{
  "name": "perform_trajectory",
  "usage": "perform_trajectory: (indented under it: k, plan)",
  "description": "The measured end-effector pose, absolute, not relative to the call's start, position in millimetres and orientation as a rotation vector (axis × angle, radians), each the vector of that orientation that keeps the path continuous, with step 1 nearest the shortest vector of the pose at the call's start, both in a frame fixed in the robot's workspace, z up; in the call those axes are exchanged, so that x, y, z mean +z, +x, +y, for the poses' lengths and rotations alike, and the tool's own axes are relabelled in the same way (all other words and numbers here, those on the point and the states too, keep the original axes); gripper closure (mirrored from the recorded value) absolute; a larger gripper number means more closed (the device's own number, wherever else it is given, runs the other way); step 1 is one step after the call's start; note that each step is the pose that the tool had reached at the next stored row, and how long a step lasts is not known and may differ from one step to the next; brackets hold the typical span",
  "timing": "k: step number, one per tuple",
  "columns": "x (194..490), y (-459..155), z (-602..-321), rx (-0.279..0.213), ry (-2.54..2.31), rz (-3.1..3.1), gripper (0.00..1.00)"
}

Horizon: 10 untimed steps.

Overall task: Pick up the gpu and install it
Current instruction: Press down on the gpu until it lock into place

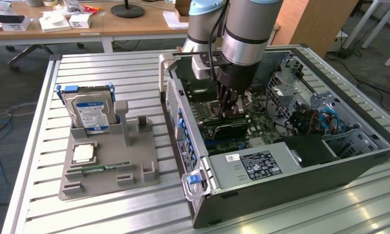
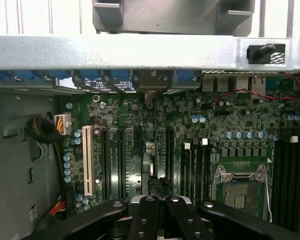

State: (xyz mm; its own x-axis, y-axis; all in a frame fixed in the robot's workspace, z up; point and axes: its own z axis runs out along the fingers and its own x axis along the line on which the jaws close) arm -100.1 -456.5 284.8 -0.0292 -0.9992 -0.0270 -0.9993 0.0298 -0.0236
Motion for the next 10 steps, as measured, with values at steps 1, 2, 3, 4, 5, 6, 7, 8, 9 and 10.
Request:
perform_trajectory:
  k: [1,2,3,4,5,6,7,8,9,10]
  plan:
    - [284.8,-100.1,-456.5,0.003,-2.164,2.228,0.90]
    - [284.8,-100.1,-456.5,0.003,-2.164,2.228,0.90]
    - [284.7,-100.1,-456.5,0.003,-2.163,2.228,0.90]
    - [284.4,-100.3,-456.0,0.003,-2.163,2.228,0.90]
    - [284.4,-100.4,-455.4,0.003,-2.163,2.229,0.90]
    - [284.4,-100.4,-455.0,0.003,-2.163,2.228,0.90]
    - [284.2,-100.4,-454.9,0.003,-2.163,2.228,0.90]
    - [283.5,-100.4,-454.8,0.003,-2.163,2.228,0.90]
    - [282.7,-100.4,-454.8,0.003,-2.164,2.228,0.90]
    - [281.7,-100.4,-454.8,0.003,-2.163,2.228,0.90]
